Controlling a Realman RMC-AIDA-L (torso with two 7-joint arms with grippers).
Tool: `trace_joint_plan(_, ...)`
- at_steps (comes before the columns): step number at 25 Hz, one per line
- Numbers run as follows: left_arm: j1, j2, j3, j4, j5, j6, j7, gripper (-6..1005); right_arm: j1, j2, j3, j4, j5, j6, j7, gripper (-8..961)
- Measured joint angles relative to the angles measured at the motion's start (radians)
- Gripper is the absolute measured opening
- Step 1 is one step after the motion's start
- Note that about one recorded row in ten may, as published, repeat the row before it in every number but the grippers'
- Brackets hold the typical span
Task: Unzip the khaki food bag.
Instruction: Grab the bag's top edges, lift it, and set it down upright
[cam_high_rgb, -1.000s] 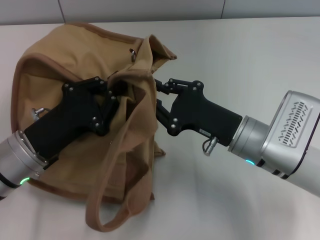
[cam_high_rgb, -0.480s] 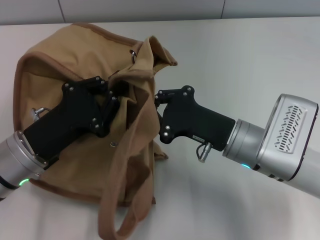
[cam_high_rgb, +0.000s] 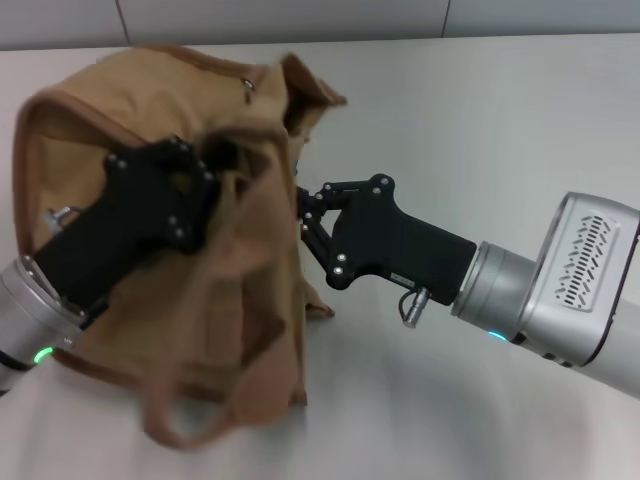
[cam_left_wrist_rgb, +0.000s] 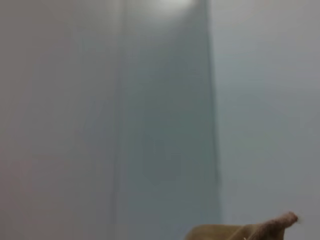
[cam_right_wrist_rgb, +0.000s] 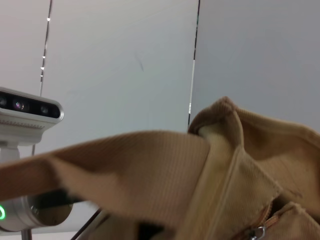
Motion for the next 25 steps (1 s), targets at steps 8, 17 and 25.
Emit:
trace_joint_plan(8, -0.009, 0.000, -0.056, -0.063, -0.189, 0.029, -0.065, 67, -0.071, -0.002, 0.041, -0.033, 0.003, -0.067, 0.004, 2)
trace_joint_plan(17, -0.017, 0.000, -0.189, -0.125, -0.211, 0.041, -0.200, 69, -0.150, -0.008, 0.090, -0.130, 0.008, -0.181, 0.083, 1)
trace_joint_plan(25, 0.002, 0.000, -0.194, -0.117, -0.188, 0.064, -0.244, 71, -0.183, -0.008, 0.147, -0.183, 0.004, -0.251, 0.114, 41)
